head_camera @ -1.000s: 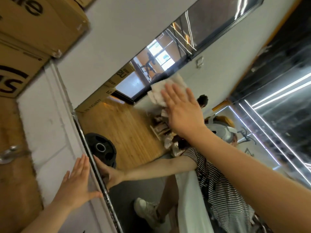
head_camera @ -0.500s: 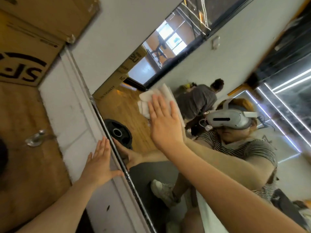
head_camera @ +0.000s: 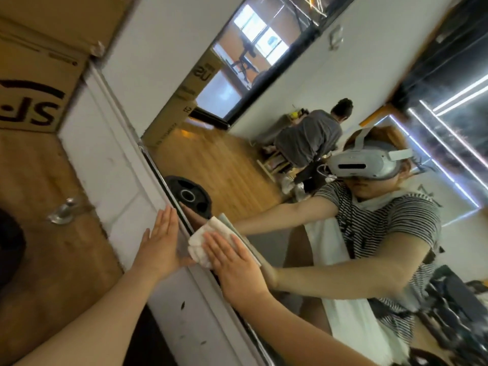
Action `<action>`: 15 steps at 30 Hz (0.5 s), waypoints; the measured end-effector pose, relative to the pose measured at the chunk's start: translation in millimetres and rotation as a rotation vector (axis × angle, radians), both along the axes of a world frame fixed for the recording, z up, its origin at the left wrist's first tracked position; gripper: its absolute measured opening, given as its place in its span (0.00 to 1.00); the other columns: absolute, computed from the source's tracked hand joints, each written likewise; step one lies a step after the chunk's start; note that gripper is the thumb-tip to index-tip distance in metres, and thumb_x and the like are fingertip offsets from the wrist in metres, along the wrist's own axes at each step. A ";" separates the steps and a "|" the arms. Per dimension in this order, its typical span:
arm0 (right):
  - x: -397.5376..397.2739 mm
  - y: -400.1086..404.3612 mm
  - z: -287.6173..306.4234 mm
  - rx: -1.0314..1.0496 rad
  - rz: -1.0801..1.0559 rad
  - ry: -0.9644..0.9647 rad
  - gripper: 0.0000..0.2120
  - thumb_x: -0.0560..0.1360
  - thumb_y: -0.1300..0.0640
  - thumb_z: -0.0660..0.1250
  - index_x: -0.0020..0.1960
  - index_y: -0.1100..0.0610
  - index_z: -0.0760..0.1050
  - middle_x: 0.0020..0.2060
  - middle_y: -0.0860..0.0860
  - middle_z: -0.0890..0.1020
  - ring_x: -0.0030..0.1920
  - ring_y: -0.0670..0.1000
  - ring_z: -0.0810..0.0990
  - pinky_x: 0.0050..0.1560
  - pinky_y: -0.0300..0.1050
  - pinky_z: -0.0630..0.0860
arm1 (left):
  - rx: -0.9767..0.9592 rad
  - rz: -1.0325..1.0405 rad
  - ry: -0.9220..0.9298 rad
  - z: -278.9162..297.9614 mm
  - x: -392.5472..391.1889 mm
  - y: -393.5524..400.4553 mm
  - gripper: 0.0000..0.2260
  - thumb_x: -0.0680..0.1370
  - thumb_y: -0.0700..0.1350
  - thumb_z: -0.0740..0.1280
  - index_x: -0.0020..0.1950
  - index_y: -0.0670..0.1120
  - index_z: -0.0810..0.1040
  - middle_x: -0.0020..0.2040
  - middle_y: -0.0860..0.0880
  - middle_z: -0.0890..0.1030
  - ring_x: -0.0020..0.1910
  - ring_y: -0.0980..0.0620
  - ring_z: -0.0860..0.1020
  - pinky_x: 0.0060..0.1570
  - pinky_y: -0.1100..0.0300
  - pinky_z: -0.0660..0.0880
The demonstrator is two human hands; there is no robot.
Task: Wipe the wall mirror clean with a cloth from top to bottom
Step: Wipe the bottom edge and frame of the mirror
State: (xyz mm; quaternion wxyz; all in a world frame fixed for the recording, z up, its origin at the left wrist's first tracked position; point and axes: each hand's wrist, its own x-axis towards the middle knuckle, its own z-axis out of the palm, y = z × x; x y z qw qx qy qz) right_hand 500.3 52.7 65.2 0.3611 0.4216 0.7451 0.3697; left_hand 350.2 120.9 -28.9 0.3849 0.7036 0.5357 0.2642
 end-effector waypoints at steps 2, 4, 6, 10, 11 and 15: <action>4.7 -1.5 4.8 0.073 0.032 0.014 0.30 0.75 0.54 0.38 0.77 0.54 0.45 0.75 0.53 0.43 0.74 0.52 0.37 0.69 0.57 0.24 | 0.003 -0.004 0.006 4.4 2.2 0.5 0.55 0.71 0.65 0.69 0.77 0.43 0.32 0.78 0.45 0.32 0.77 0.50 0.34 0.75 0.48 0.46; 11.8 -4.7 15.8 0.135 0.052 0.090 0.30 0.74 0.53 0.42 0.75 0.53 0.54 0.75 0.50 0.52 0.76 0.50 0.46 0.73 0.55 0.31 | -0.006 -0.016 0.005 9.3 4.6 1.2 0.56 0.71 0.66 0.69 0.77 0.42 0.32 0.78 0.44 0.32 0.77 0.48 0.34 0.75 0.47 0.46; 17.0 -5.9 39.3 0.213 0.097 0.164 0.30 0.73 0.53 0.49 0.75 0.55 0.58 0.74 0.51 0.58 0.77 0.50 0.48 0.76 0.53 0.35 | -0.006 -0.014 -0.011 13.6 6.2 1.1 0.56 0.71 0.64 0.70 0.77 0.41 0.33 0.78 0.43 0.32 0.77 0.46 0.34 0.75 0.46 0.47; 24.9 -8.9 105.5 0.382 0.122 0.227 0.30 0.74 0.53 0.52 0.75 0.58 0.60 0.75 0.52 0.62 0.78 0.52 0.47 0.76 0.52 0.40 | 0.019 0.033 -0.027 23.9 5.5 4.4 0.56 0.71 0.63 0.72 0.78 0.40 0.34 0.78 0.43 0.33 0.77 0.47 0.35 0.75 0.46 0.49; 25.5 -11.4 123.0 0.413 0.128 0.239 0.30 0.74 0.54 0.52 0.75 0.58 0.63 0.75 0.52 0.62 0.77 0.53 0.51 0.76 0.52 0.43 | 0.024 0.039 -0.027 26.1 4.8 6.4 0.56 0.71 0.62 0.72 0.78 0.40 0.35 0.78 0.43 0.33 0.77 0.47 0.35 0.75 0.45 0.50; 28.6 -17.5 187.9 0.571 0.180 0.284 0.27 0.77 0.55 0.53 0.75 0.58 0.65 0.75 0.53 0.62 0.75 0.53 0.57 0.75 0.52 0.45 | 0.016 0.049 -0.022 29.4 5.3 11.1 0.57 0.70 0.62 0.73 0.78 0.40 0.34 0.78 0.43 0.34 0.78 0.47 0.37 0.76 0.46 0.51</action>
